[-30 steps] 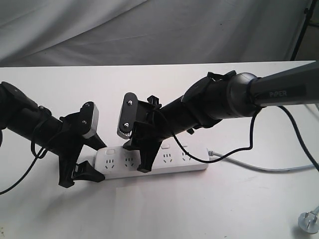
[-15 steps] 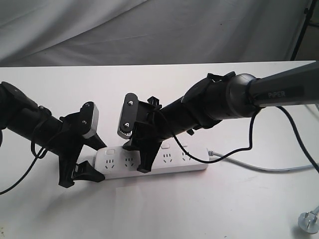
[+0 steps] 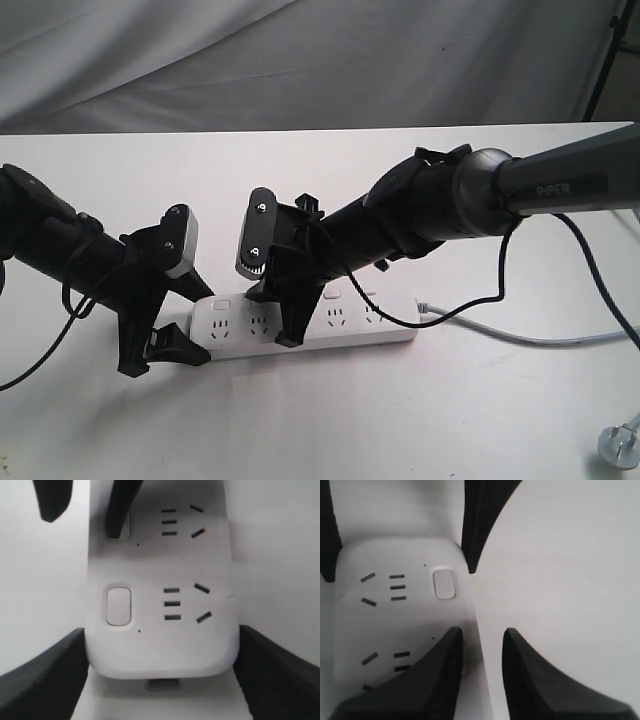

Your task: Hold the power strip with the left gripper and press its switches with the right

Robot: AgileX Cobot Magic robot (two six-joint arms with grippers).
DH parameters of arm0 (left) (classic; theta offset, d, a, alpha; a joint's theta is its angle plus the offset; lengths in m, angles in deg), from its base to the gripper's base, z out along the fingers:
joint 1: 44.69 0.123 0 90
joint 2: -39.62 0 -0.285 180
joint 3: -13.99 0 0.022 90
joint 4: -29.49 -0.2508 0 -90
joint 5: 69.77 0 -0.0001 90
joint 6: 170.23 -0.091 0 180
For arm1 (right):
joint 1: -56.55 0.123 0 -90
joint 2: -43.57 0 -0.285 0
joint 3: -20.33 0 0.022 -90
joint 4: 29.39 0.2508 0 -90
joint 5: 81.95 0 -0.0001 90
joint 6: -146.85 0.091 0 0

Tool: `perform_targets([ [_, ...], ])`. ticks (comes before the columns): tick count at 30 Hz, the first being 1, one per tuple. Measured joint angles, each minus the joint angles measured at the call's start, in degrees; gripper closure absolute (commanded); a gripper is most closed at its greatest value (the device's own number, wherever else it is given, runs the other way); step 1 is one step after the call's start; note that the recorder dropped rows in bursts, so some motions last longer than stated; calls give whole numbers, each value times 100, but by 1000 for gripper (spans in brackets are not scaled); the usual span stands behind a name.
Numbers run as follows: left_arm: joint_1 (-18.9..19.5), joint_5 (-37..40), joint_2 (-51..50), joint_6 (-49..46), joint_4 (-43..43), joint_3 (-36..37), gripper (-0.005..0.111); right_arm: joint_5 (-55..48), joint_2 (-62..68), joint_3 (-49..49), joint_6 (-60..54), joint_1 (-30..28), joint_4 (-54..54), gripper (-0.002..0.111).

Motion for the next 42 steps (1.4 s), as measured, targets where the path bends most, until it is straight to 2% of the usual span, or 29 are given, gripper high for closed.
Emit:
perform_targets([
  [21, 0, 0, 0, 0, 0, 0, 52, 0, 33, -24, -43, -13, 9, 81],
  [34, 0, 0, 0, 0, 0, 0, 52, 0, -575, 8, -116, -13, -127, 81],
  [42, 0, 0, 0, 0, 0, 0, 52, -84, -879, 475, -106, -440, -162, 81],
])
